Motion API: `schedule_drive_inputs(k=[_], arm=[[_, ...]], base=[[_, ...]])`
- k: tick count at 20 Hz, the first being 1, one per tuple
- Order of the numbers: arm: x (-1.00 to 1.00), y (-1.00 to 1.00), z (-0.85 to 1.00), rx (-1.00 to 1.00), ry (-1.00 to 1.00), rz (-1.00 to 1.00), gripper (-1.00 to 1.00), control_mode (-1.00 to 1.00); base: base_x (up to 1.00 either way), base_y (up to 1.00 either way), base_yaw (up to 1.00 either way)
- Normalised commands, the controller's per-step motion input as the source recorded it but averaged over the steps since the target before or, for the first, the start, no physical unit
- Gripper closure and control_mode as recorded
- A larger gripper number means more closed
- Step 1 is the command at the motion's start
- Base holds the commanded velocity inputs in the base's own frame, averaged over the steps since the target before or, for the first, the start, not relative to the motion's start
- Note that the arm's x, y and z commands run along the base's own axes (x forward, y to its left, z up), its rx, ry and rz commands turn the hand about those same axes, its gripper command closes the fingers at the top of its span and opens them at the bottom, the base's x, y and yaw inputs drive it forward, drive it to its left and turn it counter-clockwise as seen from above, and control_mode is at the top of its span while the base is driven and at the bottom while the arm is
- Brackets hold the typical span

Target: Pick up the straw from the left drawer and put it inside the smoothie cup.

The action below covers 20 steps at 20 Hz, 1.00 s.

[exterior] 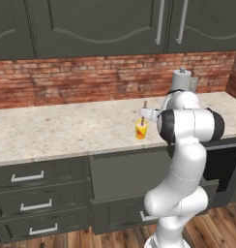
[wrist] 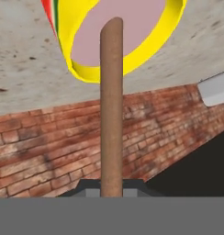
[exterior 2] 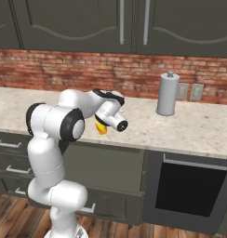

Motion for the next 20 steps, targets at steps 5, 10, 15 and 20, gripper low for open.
schedule_drive_inputs(k=[5,10,15,20], arm=[[0.12,0.0,-0.15,0.0,-0.07,-0.03,1.0,-1.0],[0.06,0.0,-0.28,0.0,-0.08,-0.02,1.0,-1.0],[0.14,0.0,-0.25,0.0,-0.06,0.0,1.0,-1.0],[0.15,0.0,-0.21,0.0,-0.01,-0.01,-1.0,-1.0]], base=[[0.0,0.0,0.0],[0.0,0.0,0.0],[0.0,0.0,0.0],[0.0,0.0,0.0]])
